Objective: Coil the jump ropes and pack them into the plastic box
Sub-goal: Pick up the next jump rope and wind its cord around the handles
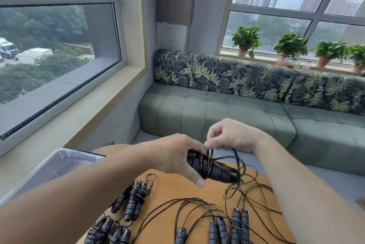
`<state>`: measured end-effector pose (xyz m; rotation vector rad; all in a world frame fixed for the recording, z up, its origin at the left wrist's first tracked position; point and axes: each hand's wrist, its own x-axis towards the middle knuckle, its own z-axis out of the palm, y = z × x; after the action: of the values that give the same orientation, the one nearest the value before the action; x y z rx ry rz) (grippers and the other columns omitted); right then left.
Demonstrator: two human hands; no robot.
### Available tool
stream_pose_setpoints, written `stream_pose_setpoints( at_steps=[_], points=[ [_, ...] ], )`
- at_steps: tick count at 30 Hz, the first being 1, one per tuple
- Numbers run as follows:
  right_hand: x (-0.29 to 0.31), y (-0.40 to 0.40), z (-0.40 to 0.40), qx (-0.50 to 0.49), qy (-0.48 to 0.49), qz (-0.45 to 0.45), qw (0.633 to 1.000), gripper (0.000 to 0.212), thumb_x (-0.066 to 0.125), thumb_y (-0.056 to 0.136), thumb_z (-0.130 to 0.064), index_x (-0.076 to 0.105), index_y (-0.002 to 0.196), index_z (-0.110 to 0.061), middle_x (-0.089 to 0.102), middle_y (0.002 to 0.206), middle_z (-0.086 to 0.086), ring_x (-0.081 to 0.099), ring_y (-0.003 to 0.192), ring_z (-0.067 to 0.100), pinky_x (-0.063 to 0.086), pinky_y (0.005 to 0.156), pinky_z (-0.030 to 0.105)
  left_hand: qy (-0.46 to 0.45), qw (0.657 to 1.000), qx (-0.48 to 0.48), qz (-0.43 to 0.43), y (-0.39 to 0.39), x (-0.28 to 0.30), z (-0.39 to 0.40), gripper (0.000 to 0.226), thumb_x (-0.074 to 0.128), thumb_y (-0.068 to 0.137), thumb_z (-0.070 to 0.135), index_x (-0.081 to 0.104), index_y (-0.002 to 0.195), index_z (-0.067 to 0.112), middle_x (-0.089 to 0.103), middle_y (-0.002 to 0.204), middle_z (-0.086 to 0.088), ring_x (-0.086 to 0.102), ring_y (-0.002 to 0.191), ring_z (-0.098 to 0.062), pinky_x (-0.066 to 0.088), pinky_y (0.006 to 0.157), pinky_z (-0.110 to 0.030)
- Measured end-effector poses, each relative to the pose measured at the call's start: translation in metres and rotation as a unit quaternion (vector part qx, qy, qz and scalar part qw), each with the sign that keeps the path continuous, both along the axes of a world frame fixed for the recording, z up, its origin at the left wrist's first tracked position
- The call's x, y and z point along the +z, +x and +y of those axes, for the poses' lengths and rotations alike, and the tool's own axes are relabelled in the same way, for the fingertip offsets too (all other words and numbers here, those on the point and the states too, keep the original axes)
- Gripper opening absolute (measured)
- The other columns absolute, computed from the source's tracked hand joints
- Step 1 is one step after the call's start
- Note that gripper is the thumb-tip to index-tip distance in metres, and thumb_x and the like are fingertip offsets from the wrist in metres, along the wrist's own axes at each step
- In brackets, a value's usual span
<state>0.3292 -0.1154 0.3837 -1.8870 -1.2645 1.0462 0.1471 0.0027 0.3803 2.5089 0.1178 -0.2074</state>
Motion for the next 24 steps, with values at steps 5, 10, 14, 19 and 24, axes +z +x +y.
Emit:
stream_pose_setpoints(
  at_steps=[5,10,14,19,24],
  points=[
    [-0.052,-0.014,0.009,-0.169,0.129,0.381,0.9,0.016,0.075,0.072,-0.024,0.066,0.079,-0.013,0.064,0.071,0.004,0.057,0.058,0.015,0.043,0.056,0.027,-0.178,0.973,0.123,-0.08,0.001,-0.001,0.007,0.043,0.084,0.073,0.043,0.067,0.109,0.028,0.065,0.07,0.014,0.059,0.06,-0.006,0.045,0.058,-0.018],
    [-0.069,-0.046,0.015,-0.227,0.189,0.405,0.865,0.022,0.044,0.097,-0.003,0.058,0.082,-0.01,0.045,0.058,-0.002,0.026,0.042,0.006,0.014,0.045,0.022,-0.196,0.954,0.201,-0.103,0.007,-0.012,0.008,0.037,0.079,0.078,0.044,0.066,0.107,0.023,0.06,0.054,0.011,0.053,0.047,-0.007,0.038,0.045,-0.016],
    [-0.072,-0.058,0.011,-0.251,0.156,0.258,0.92,0.031,0.049,0.103,-0.027,0.066,0.087,-0.007,0.044,0.061,0.0,0.025,0.047,0.011,0.016,0.049,0.026,-0.102,0.946,0.276,-0.137,0.011,-0.018,0.022,0.054,0.075,0.073,0.061,0.054,0.111,0.029,0.067,0.09,0.009,0.061,0.058,-0.009,0.044,0.052,-0.02],
    [-0.057,-0.07,0.009,-0.181,0.074,0.004,0.981,0.034,0.043,0.103,-0.029,0.067,0.093,-0.006,0.041,0.057,-0.006,0.032,0.046,0.01,0.027,0.049,0.028,0.068,0.966,0.221,-0.111,0.007,-0.014,0.042,0.068,0.069,0.079,0.062,0.039,0.139,0.049,0.061,0.118,0.01,0.06,0.095,-0.014,0.047,0.08,-0.027],
    [-0.024,-0.066,0.001,-0.059,-0.007,-0.301,0.952,0.029,0.051,0.093,-0.023,0.054,0.065,-0.014,0.049,0.059,-0.001,0.042,0.054,0.019,0.033,0.047,0.029,0.214,0.963,0.144,-0.08,0.004,-0.027,0.047,0.056,0.061,0.085,0.062,0.04,0.135,0.05,0.052,0.125,0.013,0.059,0.1,-0.017,0.047,0.081,-0.032]
  ],
)
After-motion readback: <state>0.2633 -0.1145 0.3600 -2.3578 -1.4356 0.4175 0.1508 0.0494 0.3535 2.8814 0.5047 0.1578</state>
